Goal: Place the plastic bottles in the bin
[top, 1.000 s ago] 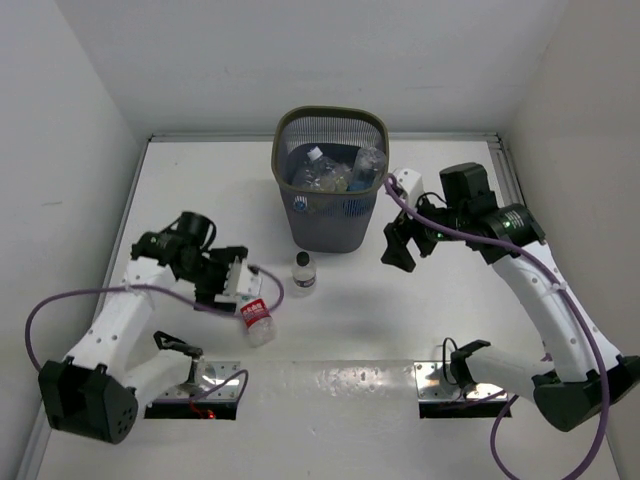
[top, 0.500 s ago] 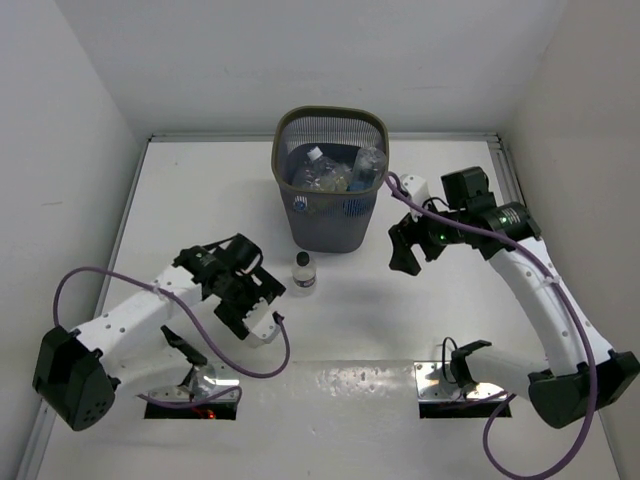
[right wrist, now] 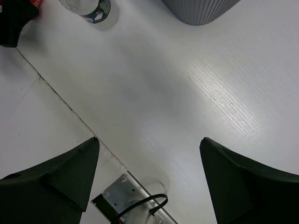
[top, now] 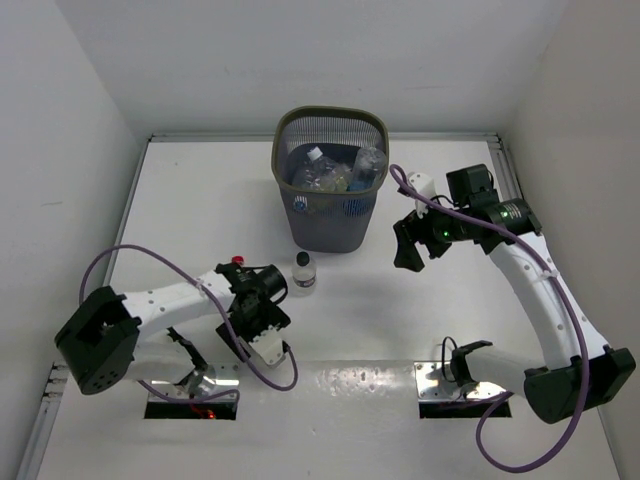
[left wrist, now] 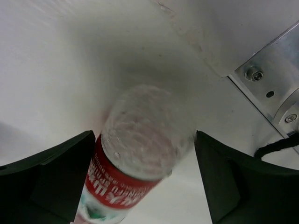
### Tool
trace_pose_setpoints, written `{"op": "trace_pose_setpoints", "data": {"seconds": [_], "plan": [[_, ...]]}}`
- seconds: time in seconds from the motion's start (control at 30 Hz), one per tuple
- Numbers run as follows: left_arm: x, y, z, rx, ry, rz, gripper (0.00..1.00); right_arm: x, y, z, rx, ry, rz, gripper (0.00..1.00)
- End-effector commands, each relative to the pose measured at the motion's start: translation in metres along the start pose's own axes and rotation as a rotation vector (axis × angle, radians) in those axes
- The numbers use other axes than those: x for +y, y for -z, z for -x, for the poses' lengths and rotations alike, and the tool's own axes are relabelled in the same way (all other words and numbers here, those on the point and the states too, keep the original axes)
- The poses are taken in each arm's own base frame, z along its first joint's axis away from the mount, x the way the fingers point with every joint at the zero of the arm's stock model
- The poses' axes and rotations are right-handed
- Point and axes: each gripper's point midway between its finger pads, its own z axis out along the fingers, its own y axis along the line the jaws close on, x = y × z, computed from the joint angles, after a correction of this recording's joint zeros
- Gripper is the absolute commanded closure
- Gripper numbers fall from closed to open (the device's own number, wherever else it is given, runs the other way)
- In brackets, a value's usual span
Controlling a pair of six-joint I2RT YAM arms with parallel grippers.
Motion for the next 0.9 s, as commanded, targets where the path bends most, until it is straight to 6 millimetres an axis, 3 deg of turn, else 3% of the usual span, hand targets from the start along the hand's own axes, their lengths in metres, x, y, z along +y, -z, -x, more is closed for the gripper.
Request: {"op": "trace_pose_setpoints", "data": {"seconds": [0.0,0.1,0.2,0.27,0.4,0.43,0.5,0.53,0.57,0.6,0.7,0.73,0.8,0.87], "plan": [[-0.006,-0.012,-0.013,0.070,0.044,-0.021,0.06,-0.003,0.001,0.006,-0.017,-0.002,-0.009,0.13],[0.012,-0.015,-0.017,0.087,0.045,0.063,0.10,-0.004,0.004,0.009,-0.039,-0.002,-0.022,0.13],[0.024,-0.012,-0.011,0.082,0.055,0.096,0.19,-0.003,0.008,0.012,-0.050,-0.003,-0.023,0.13],[0.038,0.005,-0.007,0.077,0.061,0.141,0.35,-0.002,0.012,0.015,-0.059,0.002,-0.029,0.13],[0.071,0.060,0.011,0.013,0.093,0.334,0.49,-0.001,0.022,0.018,-0.086,0.024,-0.053,0.13],[0.086,0.086,0.017,-0.003,0.110,0.412,0.51,-0.001,0.026,0.021,-0.099,0.029,-0.060,0.13],[0.097,0.121,0.019,-0.005,0.229,0.497,0.56,0.000,0.030,0.025,-0.113,0.028,-0.062,0.13],[0.117,0.165,0.028,-0.036,0.270,0.601,0.58,0.002,0.031,0.026,-0.115,0.028,-0.057,0.13],[0.123,0.187,0.027,-0.055,0.331,0.637,0.63,0.003,0.032,0.026,-0.117,0.026,-0.055,0.13],[0.132,0.229,0.031,-0.110,0.425,0.686,0.64,0.005,0.035,0.030,-0.131,0.027,-0.049,0.13],[0.133,0.287,0.041,-0.245,0.563,0.741,0.66,0.006,0.037,0.037,-0.153,0.008,-0.032,0.13],[0.141,0.335,0.047,-0.330,0.571,0.840,0.67,0.006,0.037,0.039,-0.157,0.002,-0.032,0.13],[0.146,0.381,0.052,-0.426,0.649,0.948,0.73,0.005,0.039,0.043,-0.164,-0.011,-0.025,0.13],[0.152,0.466,0.050,-0.565,0.706,1.218,0.79,0.001,0.041,0.048,-0.179,-0.021,-0.024,0.13]]}}
